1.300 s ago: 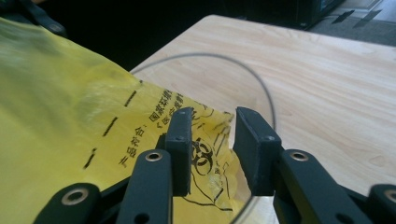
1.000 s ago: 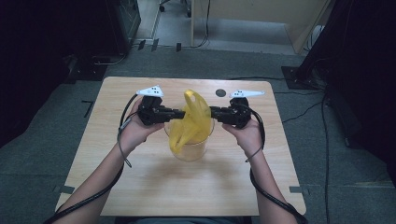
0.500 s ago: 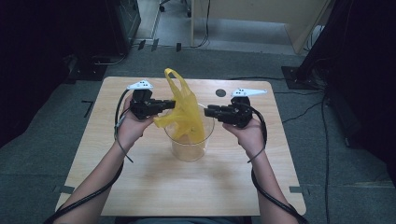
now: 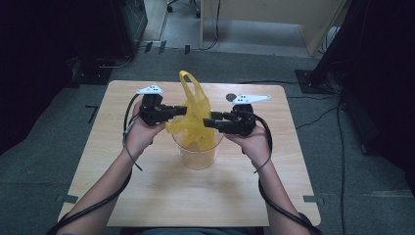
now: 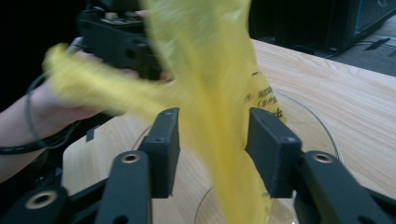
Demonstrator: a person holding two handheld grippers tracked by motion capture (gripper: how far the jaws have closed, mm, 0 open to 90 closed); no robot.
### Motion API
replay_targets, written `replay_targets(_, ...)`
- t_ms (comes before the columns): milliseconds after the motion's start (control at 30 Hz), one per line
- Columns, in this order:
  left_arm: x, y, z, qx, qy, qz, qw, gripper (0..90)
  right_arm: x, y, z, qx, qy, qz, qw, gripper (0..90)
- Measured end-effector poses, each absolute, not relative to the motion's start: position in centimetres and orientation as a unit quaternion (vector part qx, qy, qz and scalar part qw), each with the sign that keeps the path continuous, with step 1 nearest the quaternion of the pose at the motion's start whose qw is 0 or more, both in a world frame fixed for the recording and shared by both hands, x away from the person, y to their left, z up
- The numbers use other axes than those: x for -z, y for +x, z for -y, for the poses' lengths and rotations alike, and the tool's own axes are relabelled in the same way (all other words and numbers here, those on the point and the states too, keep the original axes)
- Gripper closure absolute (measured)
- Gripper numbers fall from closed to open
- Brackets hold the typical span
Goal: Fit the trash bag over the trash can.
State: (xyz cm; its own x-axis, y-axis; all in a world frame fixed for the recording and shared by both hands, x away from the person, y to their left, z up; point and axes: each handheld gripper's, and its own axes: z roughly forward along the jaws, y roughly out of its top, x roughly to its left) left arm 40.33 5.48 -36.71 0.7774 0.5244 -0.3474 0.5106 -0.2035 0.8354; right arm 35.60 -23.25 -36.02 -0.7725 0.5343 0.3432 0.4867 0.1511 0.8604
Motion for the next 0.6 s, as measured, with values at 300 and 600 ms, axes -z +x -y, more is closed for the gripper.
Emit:
replay_targets(300, 36.4, 38.5, -3.2, 0.021, 0.804, -0.268, 0.530, 87.1, 37.1, 36.6, 23.5, -0.578, 0.379, -0.722, 0.032, 63.4)
replay_targets(600, 36.2, 37.9, -2.6, 0.029, 0.812, -0.243, 0.530, 87.2, 37.3, 36.6, 22.8, -0.576, 0.358, -0.733, 0.041, 82.9)
